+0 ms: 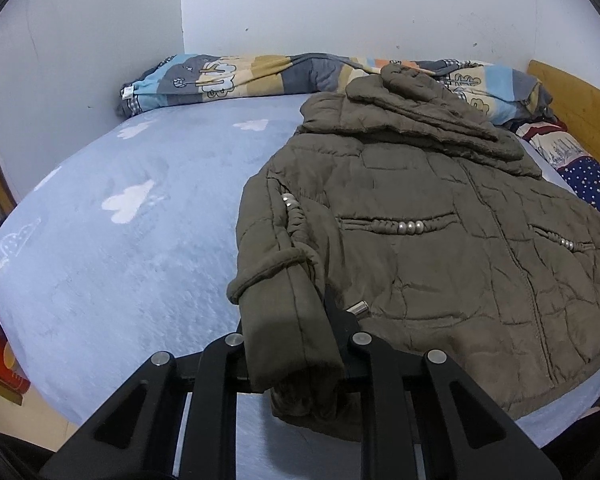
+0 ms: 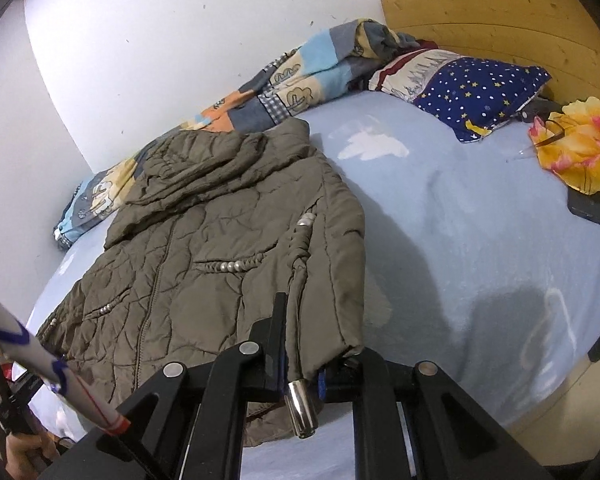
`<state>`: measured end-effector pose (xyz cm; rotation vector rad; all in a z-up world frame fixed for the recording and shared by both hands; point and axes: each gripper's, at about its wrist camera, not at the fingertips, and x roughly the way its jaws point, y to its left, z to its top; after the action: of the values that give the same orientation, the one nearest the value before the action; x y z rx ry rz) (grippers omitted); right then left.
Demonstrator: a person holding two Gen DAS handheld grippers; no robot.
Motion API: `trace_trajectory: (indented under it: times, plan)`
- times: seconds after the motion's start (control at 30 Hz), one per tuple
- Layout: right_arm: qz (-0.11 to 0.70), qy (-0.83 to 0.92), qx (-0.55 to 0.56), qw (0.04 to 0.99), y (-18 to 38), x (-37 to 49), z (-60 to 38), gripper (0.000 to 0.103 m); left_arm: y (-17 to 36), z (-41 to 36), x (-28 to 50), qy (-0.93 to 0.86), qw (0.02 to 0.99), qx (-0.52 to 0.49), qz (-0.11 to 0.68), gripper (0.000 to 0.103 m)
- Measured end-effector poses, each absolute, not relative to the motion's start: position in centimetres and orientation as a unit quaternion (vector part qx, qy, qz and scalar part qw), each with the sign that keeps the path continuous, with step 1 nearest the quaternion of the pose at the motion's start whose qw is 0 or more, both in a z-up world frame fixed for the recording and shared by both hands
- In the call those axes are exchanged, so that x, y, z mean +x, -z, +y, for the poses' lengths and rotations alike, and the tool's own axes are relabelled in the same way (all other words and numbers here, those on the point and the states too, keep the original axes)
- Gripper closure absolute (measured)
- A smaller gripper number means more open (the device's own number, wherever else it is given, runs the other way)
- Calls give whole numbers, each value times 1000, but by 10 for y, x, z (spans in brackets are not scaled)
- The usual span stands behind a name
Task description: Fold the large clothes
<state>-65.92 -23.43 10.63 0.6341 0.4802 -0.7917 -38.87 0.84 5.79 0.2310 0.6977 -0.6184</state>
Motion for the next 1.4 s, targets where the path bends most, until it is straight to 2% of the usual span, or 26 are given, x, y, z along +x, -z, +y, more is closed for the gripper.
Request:
trace_trajectory:
  times: [0.43,1.4]
  plan:
    - [221,369,300,851,-110,-658,-236,92,-67,3,-390,298,889,122,326,85]
    - [154,330,296,883,-184,-655,-257,92,-140,-6,-371,308,905,91,279,84]
